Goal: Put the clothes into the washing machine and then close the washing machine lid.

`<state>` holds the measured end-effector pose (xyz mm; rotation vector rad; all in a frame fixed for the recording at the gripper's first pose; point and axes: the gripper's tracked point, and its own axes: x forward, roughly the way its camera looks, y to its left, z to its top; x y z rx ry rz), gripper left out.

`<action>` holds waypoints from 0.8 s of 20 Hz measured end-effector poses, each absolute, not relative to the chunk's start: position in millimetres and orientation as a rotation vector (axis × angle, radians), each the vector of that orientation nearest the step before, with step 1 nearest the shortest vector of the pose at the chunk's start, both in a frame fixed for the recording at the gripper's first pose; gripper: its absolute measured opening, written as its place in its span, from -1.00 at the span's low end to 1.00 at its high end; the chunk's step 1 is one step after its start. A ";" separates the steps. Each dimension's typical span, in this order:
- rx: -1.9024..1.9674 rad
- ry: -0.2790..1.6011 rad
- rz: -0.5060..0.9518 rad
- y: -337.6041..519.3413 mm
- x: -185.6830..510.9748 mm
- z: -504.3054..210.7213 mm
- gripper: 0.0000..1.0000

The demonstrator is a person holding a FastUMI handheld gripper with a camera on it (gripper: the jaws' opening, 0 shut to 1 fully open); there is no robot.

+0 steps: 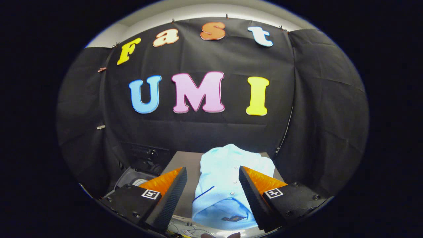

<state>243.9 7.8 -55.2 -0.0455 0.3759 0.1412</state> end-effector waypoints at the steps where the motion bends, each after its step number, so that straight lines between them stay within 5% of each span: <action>1: -0.054 0.418 0.134 3.6 256.7 -68.8 0.97; 7: -0.104 0.645 0.017 -28.6 328.3 -142.4 0.98; 10: -0.076 0.650 0.077 -25.2 331.9 -159.4 0.95; 14: -0.035 0.624 0.095 -28.8 335.5 -157.6 -0.38; 16: -0.026 0.604 0.105 -28.3 332.7 -157.5 -0.60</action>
